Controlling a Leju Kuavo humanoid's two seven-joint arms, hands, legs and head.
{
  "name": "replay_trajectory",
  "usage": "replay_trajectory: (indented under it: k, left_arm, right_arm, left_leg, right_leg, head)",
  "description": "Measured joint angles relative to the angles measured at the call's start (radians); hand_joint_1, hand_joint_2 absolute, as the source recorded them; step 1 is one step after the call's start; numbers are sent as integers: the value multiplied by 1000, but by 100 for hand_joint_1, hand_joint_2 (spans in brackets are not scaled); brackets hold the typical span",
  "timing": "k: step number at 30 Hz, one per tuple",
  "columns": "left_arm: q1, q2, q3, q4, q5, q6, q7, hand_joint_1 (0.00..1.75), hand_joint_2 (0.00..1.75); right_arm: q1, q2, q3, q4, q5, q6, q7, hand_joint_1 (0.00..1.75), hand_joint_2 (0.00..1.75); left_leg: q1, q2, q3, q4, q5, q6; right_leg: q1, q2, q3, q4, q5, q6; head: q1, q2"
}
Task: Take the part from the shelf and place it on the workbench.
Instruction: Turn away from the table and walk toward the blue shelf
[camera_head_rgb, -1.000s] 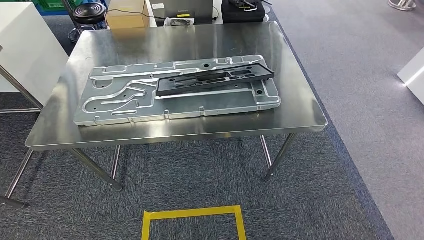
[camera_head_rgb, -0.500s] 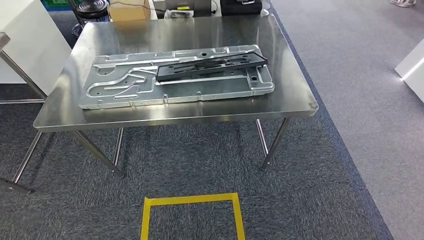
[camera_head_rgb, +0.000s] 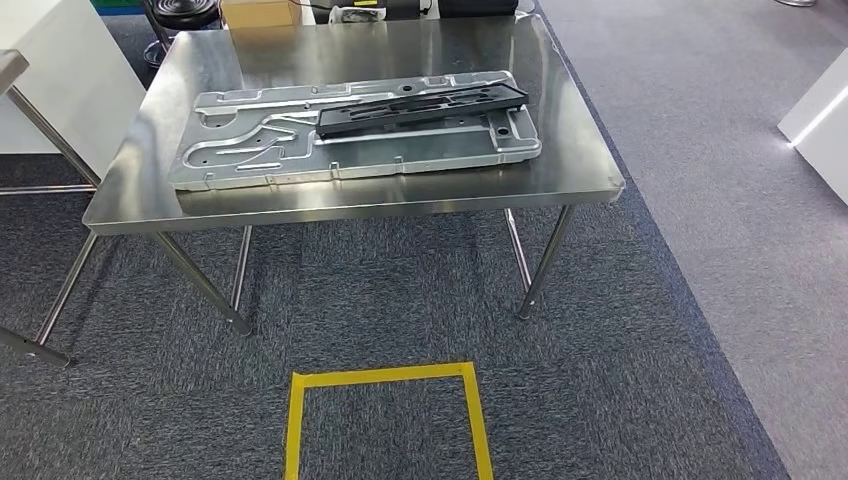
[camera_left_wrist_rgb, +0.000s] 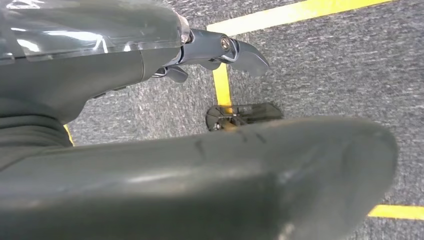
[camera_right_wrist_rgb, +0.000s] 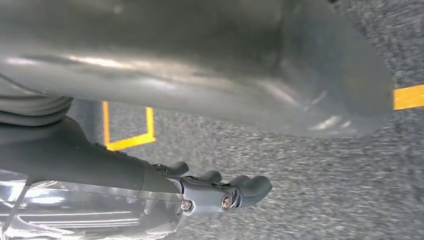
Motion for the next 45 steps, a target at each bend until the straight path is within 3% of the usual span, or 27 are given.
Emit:
replay_trajectory:
  k: [2,3,5,7,8,9,10,12,14,16,18,19,22,23,25,27,29,30,32,34,37,38,39,40,41,43,45]
  left_arm:
    - [2,0,0,0,5,-3,-9,0,0]
    - [4,1,0,0,10,-5,-14,0,0]
    - [6,4,1,0,23,-14,-26,0,0]
    - [5,7,3,0,35,-26,-33,0,0]
    - [5,10,4,0,39,-30,-34,0,0]
    - [4,12,4,0,41,-32,-33,0,0]
    - [2,14,5,0,43,-32,-33,0,0]
    - [-3,19,6,0,45,-32,-34,0,0]
    - [-10,24,8,0,48,-30,-35,0,0]
    - [-14,25,9,0,51,-28,-37,0,0]
    - [-13,24,11,0,51,-26,-37,0,0]
    - [-13,24,11,0,51,-26,-36,0,0]
    - [-11,23,11,0,50,-25,-36,0,0]
    - [-10,23,11,0,49,-25,-35,0,0]
    - [-10,23,12,0,46,-25,-33,0,0]
    - [-10,23,12,0,44,-25,-31,0,0]
    - [-10,21,12,0,43,-25,-31,0,0]
    - [-10,21,12,0,42,-25,-31,0,0]
    - [-10,20,12,0,42,-26,-31,0,0]
    - [-9,20,12,0,42,-26,-30,0,0]
    - [-5,20,12,0,42,-26,-30,0,0]
    - [-5,19,12,0,42,-26,-30,0,0]
    - [-4,19,12,0,42,-26,-30,0,0]
    - [-4,19,12,0,42,-26,-30,0,0]
    - [-4,19,12,0,42,-26,-29,0,0]
    - [-6,19,12,0,42,-25,-27,0,0]
    - [-6,19,12,0,42,-21,-22,0,0]
  right_arm:
    - [0,0,0,0,7,4,-17,0,0]
    - [0,0,0,0,13,7,-26,0,0]
    - [-3,0,1,1,25,11,-46,0,0]
    - [-7,0,2,1,37,11,-59,0,0]
    - [-10,0,4,1,41,11,-62,0,0]
    - [-13,0,6,1,44,11,-64,0,0]
    - [-15,0,7,1,46,12,-66,0,0]
    - [-21,1,11,1,51,13,-67,0,0]
    - [-26,3,16,2,57,14,-71,0,0]
    - [-29,3,21,2,60,15,-74,0,0]
    - [-30,3,23,2,61,16,-76,0,0]
    - [-30,3,23,2,61,16,-76,0,0]
    - [-29,2,24,3,60,16,-77,0,0]
    - [-29,3,24,3,59,16,-77,0,0]
    - [-28,2,24,4,57,16,-76,0,0]
    - [-29,2,23,4,56,15,-76,0,0]
    - [-31,1,23,4,55,14,-76,0,0]
    - [-32,1,23,4,55,13,-76,0,0]
    - [-32,1,23,4,55,12,-76,0,0]
    - [-31,2,23,5,55,10,-76,0,0]
    - [-30,2,23,5,55,9,-76,0,0]
    - [-29,2,23,5,55,9,-76,0,0]
    - [-29,2,23,5,55,9,-76,0,0]
    - [-28,3,23,5,55,9,-76,0,0]
    - [-27,3,23,6,55,10,-76,0,0]
    - [-27,4,23,6,55,10,-76,0,0]
    - [-27,4,23,6,55,12,-77,0,0]
  left_leg:
    - [2,-1,-7,4,8,-14]
    - [4,-2,-14,15,-6,-20]
    - [8,-5,-42,89,-84,-30]
    - [11,-5,-76,217,-173,-36]
    - [12,-5,-82,268,-190,-38]
    - [13,-5,-73,288,-184,-38]
    - [13,-6,-47,272,-160,-37]
    - [12,-7,55,143,-116,-28]
    - [8,-9,148,-1,-117,-15]
    - [2,-10,168,-48,-125,-3]
    - [5,-7,153,-49,-108,12]
    - [6,-5,144,-52,-97,21]
    - [4,-2,103,-51,-64,35]
    - [3,-2,88,-49,-54,35]
    - [1,-1,56,-38,-36,32]
    - [1,-1,26,-24,-22,27]
    - [-2,-1,6,-8,-12,19]
    - [-2,-1,1,-4,-7,14]
    - [-2,-1,-5,-3,3,1]
    - [0,-4,-16,17,-19,-10]
    - [7,-7,-69,172,-143,-25]
    - [10,-7,-85,234,-172,-29]
    - [12,-7,-90,272,-180,-32]
    - [14,-7,-76,273,-168,-33]
    - [15,-6,-41,231,-144,-33]
    - [14,-7,62,79,-104,-27]
    - [10,-8,117,-16,-96,-15]
  right_leg:
    - [0,-2,-10,-5,9,-17]
    - [-1,-4,-18,-5,18,-27]
    - [-2,-9,-40,-7,39,-42]
    - [0,-10,-68,-5,60,-46]
    - [2,-10,-82,-4,70,-45]
    - [3,-10,-97,-2,81,-44]
    - [3,-10,-111,1,90,-42]
    - [3,-9,-134,8,107,-36]
    - [5,-10,-148,13,122,-26]
    - [6,-11,-153,13,137,-13]
    - [4,-9,-159,18,135,-1]
    - [3,-7,-168,38,108,3]
    - [-1,-4,-217,204,-38,11]
    - [-1,-3,-228,261,-62,13]
    - [-1,-4,-207,290,-41,14]
    - [-1,-4,-117,185,11,8]
    - [4,-4,-21,45,14,-2]
    - [7,-4,2,5,4,-7]
    - [8,-4,4,-16,1,-18]
    - [4,-7,-9,-20,16,-33]
    - [2,-9,-38,-21,42,-44]
    - [2,-9,-49,-19,50,-44]
    - [3,-9,-59,-17,56,-43]
    - [3,-9,-69,-13,61,-40]
    - [2,-9,-77,-9,65,-38]
    - [2,-9,-89,0,70,-32]
    - [4,-8,-95,6,75,-21]
  head:
    - [0,0]
    - [0,0]
    - [0,0]
    - [0,0]
    - [0,0]
    - [0,0]
    - [0,0]
    - [0,0]
    - [0,0]
    - [0,0]
    - [0,0]
    - [0,0]
    - [0,0]
    - [0,0]
    - [0,0]
    - [0,0]
    - [0,0]
    - [0,0]
    - [0,0]
    - [0,0]
    - [0,0]
    - [0,0]
    - [0,0]
    - [0,0]
    - [0,0]
    - [0,0]
    - [0,0]
